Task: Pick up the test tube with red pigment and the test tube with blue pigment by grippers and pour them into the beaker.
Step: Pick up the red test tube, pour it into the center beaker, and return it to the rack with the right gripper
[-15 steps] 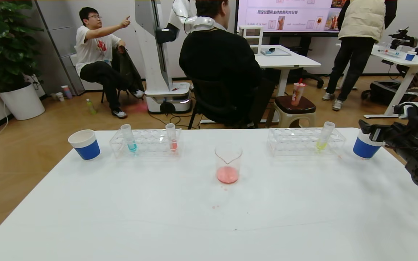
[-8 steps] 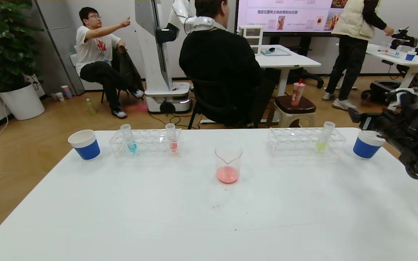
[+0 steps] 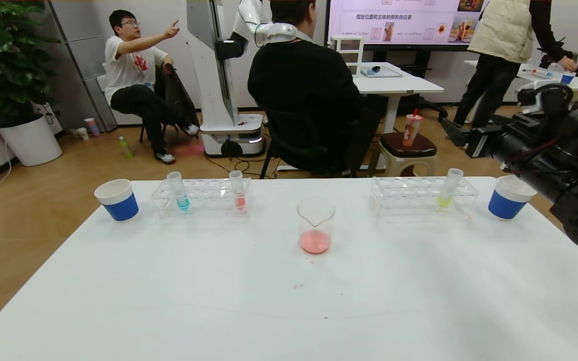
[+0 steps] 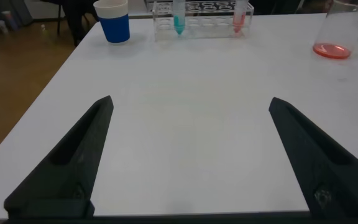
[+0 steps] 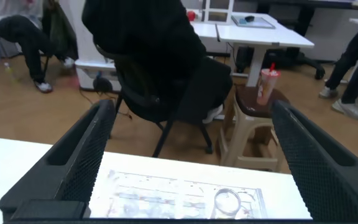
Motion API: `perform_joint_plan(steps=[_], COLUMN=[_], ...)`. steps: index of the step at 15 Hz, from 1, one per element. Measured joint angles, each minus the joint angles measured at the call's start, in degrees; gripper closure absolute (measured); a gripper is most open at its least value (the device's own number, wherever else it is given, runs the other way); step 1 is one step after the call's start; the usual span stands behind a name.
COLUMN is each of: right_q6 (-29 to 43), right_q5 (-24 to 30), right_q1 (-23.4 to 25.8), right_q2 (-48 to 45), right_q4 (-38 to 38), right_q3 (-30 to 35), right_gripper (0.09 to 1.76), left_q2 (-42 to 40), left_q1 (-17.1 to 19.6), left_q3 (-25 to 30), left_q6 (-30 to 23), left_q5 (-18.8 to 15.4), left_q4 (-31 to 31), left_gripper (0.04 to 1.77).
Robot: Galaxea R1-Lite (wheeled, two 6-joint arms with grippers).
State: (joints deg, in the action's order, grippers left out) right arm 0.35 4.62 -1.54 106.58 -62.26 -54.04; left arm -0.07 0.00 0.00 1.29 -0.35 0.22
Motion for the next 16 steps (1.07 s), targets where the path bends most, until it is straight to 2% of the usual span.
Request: perform_joint_plan(steps=[4,7,14,16], right_q6=[-0.06,-0.20,-0.40,-0.43], right_q5=[-0.02,-0.20,-0.77,-0.61], right_q1=[-2.34,-2.68,-1.44,-1.05], right_q2=[-14.56,-29.32,-68.02,-77.37], right_q4=[4.74,13.03,47.71,55.28], right_q3=[3.69,5.60,7.61,8.53], right_gripper=[0.11,0.11,0.11,0.11], left_q2=[0.00,0.00,0.00,0.00], left_q1=[0.00,0.00,0.00,0.00], left_q3=[0.00,0.00,0.00,0.00], left_q6=[0.00,0.00,0.00,0.05], left_q5=[0.00,0.00,0.00,0.02], left_q4=[-0.01,0.00,-0.01,-0.01], left_gripper=[0.06,0.06,0.06,0.06])
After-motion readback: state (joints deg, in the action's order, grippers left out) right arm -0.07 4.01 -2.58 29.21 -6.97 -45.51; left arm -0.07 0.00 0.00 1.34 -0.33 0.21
